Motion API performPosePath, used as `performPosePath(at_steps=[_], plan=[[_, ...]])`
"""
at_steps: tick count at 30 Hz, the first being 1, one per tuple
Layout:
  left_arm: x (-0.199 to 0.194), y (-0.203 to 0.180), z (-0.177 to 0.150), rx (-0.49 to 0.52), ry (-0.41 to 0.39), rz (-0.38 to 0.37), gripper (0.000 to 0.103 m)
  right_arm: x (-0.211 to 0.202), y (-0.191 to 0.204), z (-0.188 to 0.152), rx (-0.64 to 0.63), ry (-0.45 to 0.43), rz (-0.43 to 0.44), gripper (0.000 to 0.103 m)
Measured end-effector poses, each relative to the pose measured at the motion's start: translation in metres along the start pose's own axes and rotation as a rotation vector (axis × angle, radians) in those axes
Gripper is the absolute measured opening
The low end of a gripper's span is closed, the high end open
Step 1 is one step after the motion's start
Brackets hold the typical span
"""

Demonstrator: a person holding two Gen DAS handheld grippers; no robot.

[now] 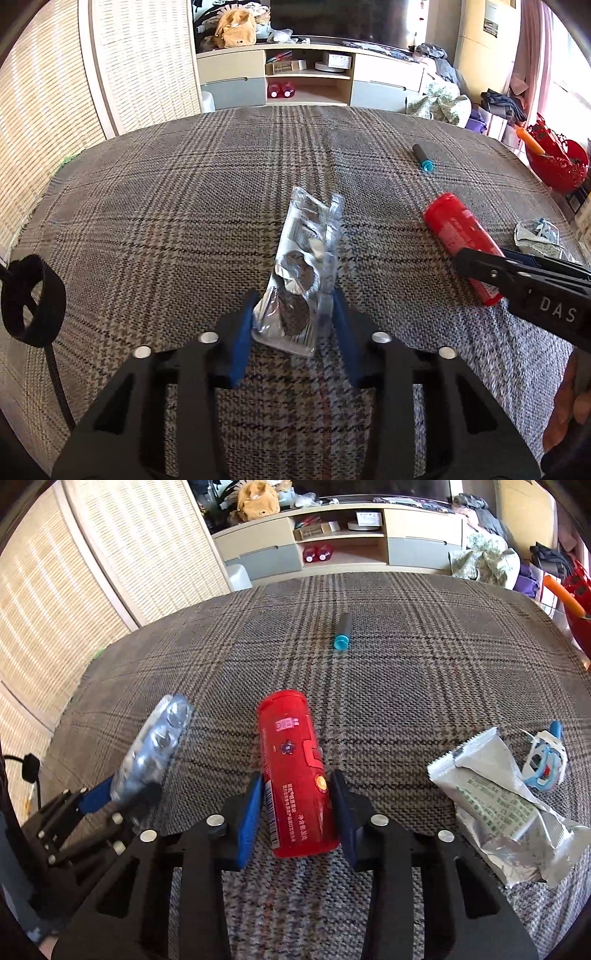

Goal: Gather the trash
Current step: 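Grasp the silver blister pack with the left tool while the right tool grasps the red tube, then carry the blister pack and red tube over the bin and open both tools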

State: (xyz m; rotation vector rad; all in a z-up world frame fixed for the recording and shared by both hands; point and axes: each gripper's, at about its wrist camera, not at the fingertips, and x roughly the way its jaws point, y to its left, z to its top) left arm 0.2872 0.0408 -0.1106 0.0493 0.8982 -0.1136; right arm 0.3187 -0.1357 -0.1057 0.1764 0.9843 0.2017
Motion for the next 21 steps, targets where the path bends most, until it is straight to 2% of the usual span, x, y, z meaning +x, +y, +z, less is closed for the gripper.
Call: performPosePath(at_steps=[6, 9, 14, 21], plan=[[-0.016, 0.0, -0.022, 0.037, -0.012, 0.0, 0.037, -0.016, -0.004, -0.021, -0.04, 0.011, -0.013, 0.035], [-0.031, -0.004, -0.041, 0.062, -0.024, -0.001, 0.037, -0.031, 0.003, -0.046, -0.096, 0.004, -0.024, 0.035], [-0.061, -0.012, -0.078, 0.074, -0.047, -0.023, 0.037, -0.059, 0.007, -0.087, -0.13, 0.004, 0.014, 0.034], [-0.105, -0.025, -0.131, 0.065, -0.093, -0.06, 0.037, -0.096, -0.006, -0.142, -0.1, -0.031, 0.063, 0.034]])
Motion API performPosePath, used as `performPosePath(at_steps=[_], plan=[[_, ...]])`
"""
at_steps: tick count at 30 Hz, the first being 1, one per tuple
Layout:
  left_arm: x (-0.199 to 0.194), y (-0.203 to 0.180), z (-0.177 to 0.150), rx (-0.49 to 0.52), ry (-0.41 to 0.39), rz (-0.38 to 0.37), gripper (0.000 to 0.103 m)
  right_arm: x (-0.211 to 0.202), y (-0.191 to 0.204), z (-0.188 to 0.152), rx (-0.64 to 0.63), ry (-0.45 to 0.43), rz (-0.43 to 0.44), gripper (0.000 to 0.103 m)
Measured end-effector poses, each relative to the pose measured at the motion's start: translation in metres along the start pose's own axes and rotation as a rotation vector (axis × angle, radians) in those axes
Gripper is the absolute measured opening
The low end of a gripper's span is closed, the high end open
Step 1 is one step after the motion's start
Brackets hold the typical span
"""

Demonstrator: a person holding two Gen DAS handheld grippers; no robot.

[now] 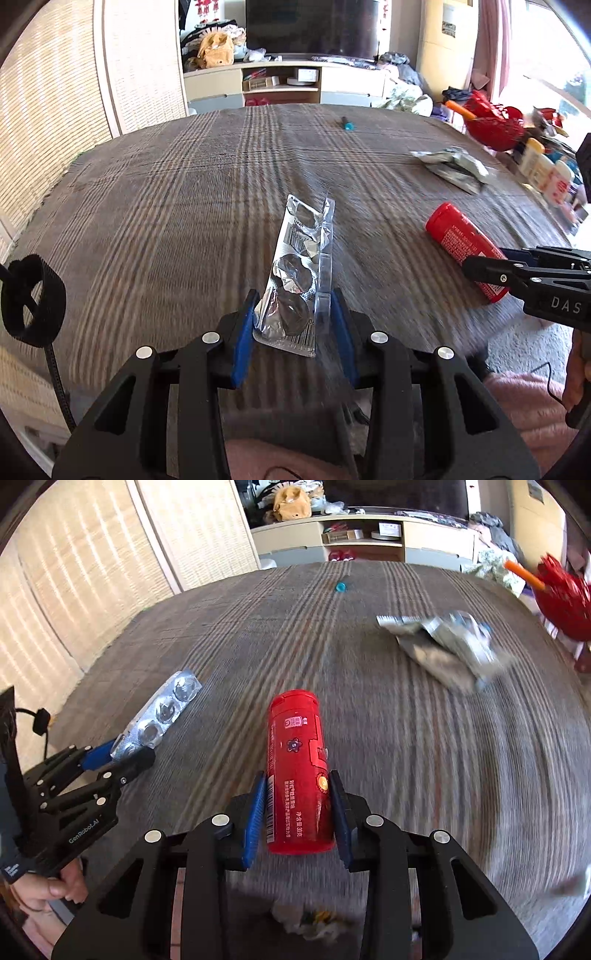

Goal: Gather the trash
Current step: 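Carry the blister pack and red tube over the bin and open both tools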

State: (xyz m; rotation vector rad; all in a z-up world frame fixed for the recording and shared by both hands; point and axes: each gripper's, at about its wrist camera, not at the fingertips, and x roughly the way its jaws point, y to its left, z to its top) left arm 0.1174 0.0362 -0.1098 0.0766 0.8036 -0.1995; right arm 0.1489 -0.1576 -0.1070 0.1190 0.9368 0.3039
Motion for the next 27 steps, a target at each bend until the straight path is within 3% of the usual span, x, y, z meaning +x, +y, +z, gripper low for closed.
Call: performPosePath(at_steps=[5, 11, 18, 22, 27], plan=[[-0.035, -0.012, -0.029, -0.006, -0.055, -0.031, 0.037, -0.032, -0.002, -0.031, -0.003, -0.045, 0.014, 0.034], [-0.055, -0.036, -0.058, 0.02, -0.065, -0.064, 0.037, -0.063, -0.007, -0.074, 0.004, -0.118, 0.026, 0.034], [-0.063, -0.054, -0.083, 0.025, -0.047, -0.099, 0.037, -0.059, -0.014, -0.111, 0.044, -0.105, 0.087, 0.034], [-0.06, -0.064, -0.101, 0.031, -0.017, -0.111, 0.037, -0.057, -0.014, -0.124, 0.045, -0.125, 0.042, 0.034], [-0.043, -0.073, -0.121, 0.043, 0.046, -0.116, 0.037, -0.042, -0.024, -0.14, 0.095, -0.078, 0.026, 0.034]])
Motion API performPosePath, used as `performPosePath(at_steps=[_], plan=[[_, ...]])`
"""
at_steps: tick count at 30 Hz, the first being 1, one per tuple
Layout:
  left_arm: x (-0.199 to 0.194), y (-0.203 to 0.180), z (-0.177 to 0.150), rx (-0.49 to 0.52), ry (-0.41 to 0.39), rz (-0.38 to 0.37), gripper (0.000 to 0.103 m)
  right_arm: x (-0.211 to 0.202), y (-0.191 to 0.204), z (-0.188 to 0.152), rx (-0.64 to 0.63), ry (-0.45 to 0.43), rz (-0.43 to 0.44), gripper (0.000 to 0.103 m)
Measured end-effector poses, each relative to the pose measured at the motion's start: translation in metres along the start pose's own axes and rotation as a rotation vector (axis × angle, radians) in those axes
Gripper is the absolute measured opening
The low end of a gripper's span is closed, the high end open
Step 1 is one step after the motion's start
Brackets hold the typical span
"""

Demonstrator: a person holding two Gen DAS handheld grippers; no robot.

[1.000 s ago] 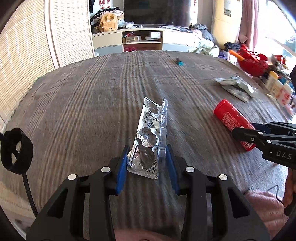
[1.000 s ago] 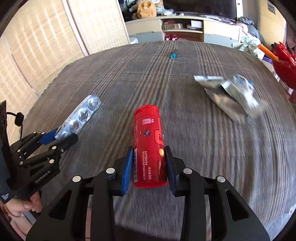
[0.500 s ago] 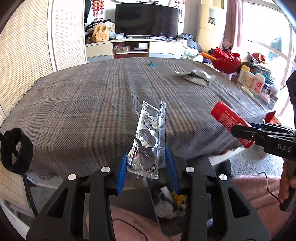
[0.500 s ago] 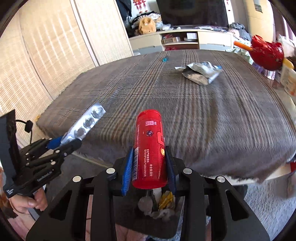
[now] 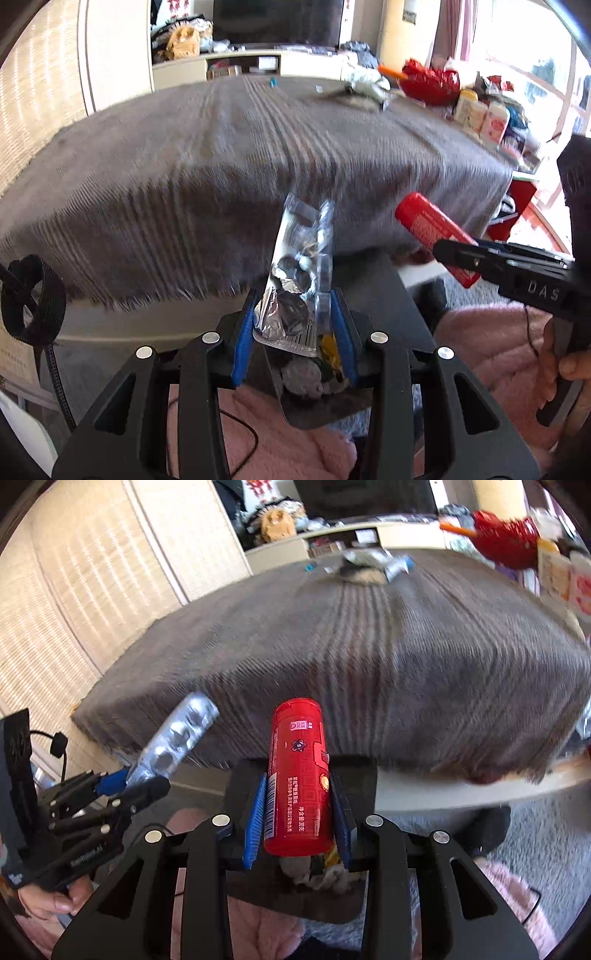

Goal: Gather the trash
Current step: 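Carry the blister pack and red tube over the bin and open both tools, then move both tools back toward the white-green wrapper and blue marker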

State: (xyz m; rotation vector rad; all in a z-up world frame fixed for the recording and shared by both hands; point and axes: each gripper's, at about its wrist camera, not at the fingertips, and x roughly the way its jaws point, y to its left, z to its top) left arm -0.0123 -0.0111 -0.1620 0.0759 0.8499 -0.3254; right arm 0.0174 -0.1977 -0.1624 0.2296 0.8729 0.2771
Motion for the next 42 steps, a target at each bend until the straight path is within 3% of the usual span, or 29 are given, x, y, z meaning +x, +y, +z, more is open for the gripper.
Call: performPosePath(at_steps=[9, 19, 21, 23, 26, 32, 42], plan=[[0.041, -0.008, -0.023, -0.001, 0.106, -0.032, 0.036, 0.031, -0.002, -0.017, 0.011, 0.11, -0.035, 0.034], [0.057, -0.01, -0.028, 0.001, 0.151, -0.03, 0.037, 0.04, -0.003, -0.015, 0.042, 0.131, -0.032, 0.035], [0.059, -0.01, -0.028, -0.005, 0.161, -0.026, 0.04, 0.044, -0.002, -0.014, 0.063, 0.142, -0.032, 0.046], [0.062, -0.013, -0.027, 0.001, 0.164, -0.015, 0.053, 0.044, 0.0, -0.015, 0.064, 0.133, -0.045, 0.074], [0.061, -0.011, -0.027, 0.001, 0.166, -0.003, 0.068, 0.041, 0.002, -0.013, 0.064, 0.11, -0.075, 0.091], [0.051, -0.004, -0.025, -0.007, 0.149, -0.005, 0.094, 0.037, -0.015, -0.011, 0.119, 0.105, -0.075, 0.099], [0.021, 0.004, -0.001, 0.024, 0.092, -0.016, 0.095, 0.013, -0.017, 0.008, 0.114, 0.087, -0.046, 0.099]])
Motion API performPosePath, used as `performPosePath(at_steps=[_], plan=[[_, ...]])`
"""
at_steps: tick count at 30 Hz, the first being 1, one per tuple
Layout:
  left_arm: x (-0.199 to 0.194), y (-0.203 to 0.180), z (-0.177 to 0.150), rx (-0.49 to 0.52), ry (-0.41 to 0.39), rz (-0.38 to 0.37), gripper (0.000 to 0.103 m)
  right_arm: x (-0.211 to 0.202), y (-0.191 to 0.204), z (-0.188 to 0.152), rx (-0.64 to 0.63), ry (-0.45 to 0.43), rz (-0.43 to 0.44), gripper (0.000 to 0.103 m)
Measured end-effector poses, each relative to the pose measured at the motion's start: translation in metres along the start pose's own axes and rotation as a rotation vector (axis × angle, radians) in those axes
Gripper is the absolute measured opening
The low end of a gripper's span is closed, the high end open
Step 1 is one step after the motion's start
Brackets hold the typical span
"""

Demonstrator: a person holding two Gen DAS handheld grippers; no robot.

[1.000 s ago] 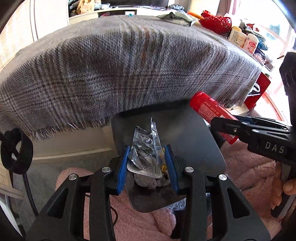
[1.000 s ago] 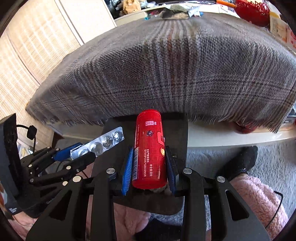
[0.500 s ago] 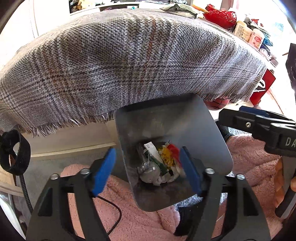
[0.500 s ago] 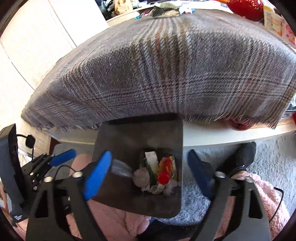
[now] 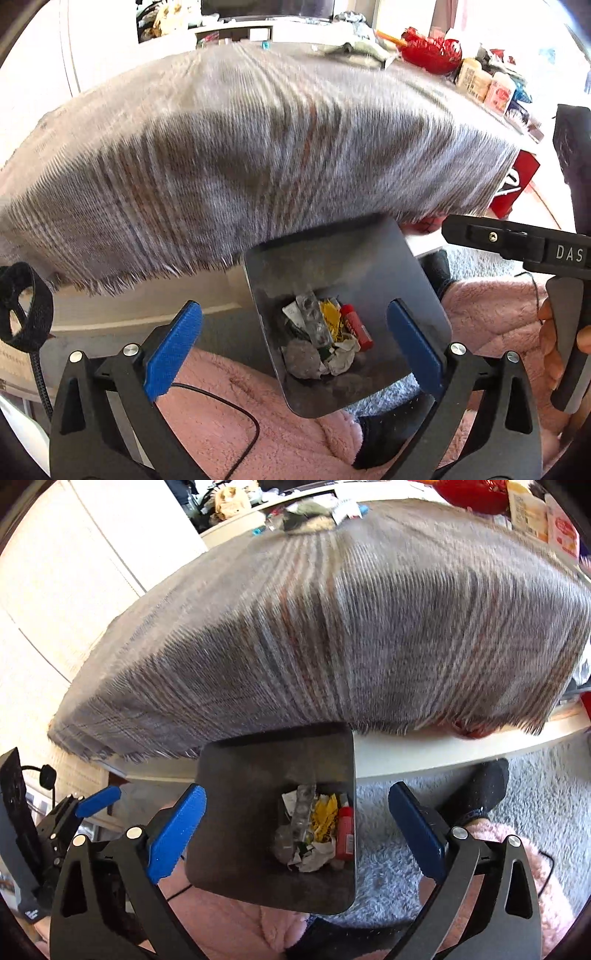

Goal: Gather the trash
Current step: 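Move both tools back toward the white-green wrapper and blue marker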

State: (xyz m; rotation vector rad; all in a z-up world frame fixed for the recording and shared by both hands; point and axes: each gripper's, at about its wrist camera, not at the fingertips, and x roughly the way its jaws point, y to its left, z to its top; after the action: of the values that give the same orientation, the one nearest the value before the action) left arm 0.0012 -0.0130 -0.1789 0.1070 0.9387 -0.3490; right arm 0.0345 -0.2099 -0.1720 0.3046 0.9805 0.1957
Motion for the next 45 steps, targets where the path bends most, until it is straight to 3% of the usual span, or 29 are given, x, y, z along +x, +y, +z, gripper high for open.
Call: performPosePath(at_steps=[6, 13, 22, 29, 33, 38, 45], plan=[[-0.02, 0.008, 0.023, 0.007, -0.066, 0.02, 0.095, -0.027, 0.0, 0.025, 0.003, -0.024, 0.039, 0.099], [-0.038, 0.015, 0.058, 0.018, -0.13, 0.031, 0.095, -0.048, 0.001, 0.063, -0.059, -0.072, -0.033, 0.099], [-0.032, 0.023, 0.116, 0.023, -0.172, 0.058, 0.095, -0.056, 0.0, 0.122, -0.097, -0.134, -0.074, 0.099], [-0.016, 0.037, 0.175, -0.015, -0.184, 0.079, 0.095, -0.035, 0.005, 0.177, -0.102, -0.146, -0.032, 0.1], [0.0, 0.041, 0.203, -0.013, -0.164, 0.092, 0.095, -0.011, -0.003, 0.208, -0.087, -0.124, -0.066, 0.099], [0.021, 0.047, 0.236, -0.004, -0.147, 0.121, 0.095, 0.017, -0.018, 0.233, -0.065, -0.076, -0.105, 0.099], [0.044, 0.049, 0.275, 0.024, -0.136, 0.179, 0.095, 0.041, -0.03, 0.249, -0.051, -0.035, -0.043, 0.099]])
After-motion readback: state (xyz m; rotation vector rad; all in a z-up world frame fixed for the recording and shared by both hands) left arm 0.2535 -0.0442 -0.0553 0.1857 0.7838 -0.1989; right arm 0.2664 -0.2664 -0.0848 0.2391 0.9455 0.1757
